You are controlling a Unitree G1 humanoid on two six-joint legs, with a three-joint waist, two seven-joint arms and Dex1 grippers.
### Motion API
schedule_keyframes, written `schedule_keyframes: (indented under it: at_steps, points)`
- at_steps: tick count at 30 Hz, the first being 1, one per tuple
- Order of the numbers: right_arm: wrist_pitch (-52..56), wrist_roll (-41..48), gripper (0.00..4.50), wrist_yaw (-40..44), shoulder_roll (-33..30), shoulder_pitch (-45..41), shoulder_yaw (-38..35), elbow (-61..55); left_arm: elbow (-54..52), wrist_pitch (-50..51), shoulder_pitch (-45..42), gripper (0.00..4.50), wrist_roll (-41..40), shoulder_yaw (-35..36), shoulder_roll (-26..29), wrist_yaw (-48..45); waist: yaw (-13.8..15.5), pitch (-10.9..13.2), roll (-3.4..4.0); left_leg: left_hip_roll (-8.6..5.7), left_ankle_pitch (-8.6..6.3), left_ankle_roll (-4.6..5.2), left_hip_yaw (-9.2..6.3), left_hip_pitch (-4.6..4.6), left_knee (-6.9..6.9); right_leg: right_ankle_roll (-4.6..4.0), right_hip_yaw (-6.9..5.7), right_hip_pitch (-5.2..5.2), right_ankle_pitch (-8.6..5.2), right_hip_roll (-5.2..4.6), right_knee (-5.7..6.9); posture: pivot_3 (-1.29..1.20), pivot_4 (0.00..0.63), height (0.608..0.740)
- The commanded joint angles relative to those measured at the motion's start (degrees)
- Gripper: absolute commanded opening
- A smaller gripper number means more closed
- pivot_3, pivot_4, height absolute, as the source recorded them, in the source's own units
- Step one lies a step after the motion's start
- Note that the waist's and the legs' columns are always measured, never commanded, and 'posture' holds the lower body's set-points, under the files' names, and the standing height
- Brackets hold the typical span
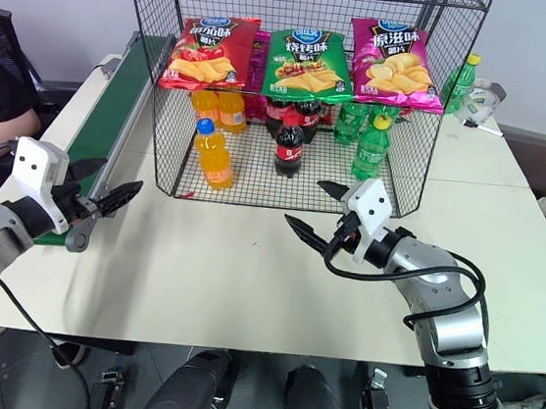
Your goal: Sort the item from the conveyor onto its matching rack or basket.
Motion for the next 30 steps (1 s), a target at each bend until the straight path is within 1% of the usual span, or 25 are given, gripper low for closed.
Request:
schedule_keyframes:
  at_steps: [1,7,19,30]
  points:
    - [-1.1,0.6,4.5,-0.1,0.1,-0.8,-1.0,-0.9,-0.9,-1.2,-0.7,4.39,-0.1,0.1,0.1,-0.7,0.0,0.0,0.0,0.0,0.0,0.0,0.0,0.0,0.0,0.0,0.0,0.0,0.0,0.0,0.0,0.0,0.15,0.74]
    - [-1.6,0.4,4.5,-0.2,0.4,-0.6,-0.9,-0.6,-0.5,-0.5,-1.7,4.39,-0.1,0.0,0.1,-0.3,0.0,0.0,0.0,0.0,0.0,0.0,0.0,0.0,0.0,0.0,0.0,0.0,0.0,0.0,-0.01,0.0,0.15,0.74]
    - [-2.1,0.6,4.5,0.4,0.6,-1.6,-0.2,0.7,-1.3,-0.3,-0.5,4.39,0.4,1.6,1.1,-0.3,0.0,0.0,0.0,0.0,0.0,0.0,0.0,0.0,-0.03,0.0,0.0,-0.01,0.0,0.0,-0.03,0.0,0.15,0.74]
    - [-2.2,0.6,4.5,0.6,0.9,-1.9,0.1,0.9,-1.0,-0.5,-0.7,4.39,0.4,1.7,1.2,-0.5,0.0,0.0,0.0,0.0,0.0,0.0,0.0,0.0,-0.03,0.0,0.0,-0.09,0.0,0.0,-0.03,0.0,0.15,0.74]
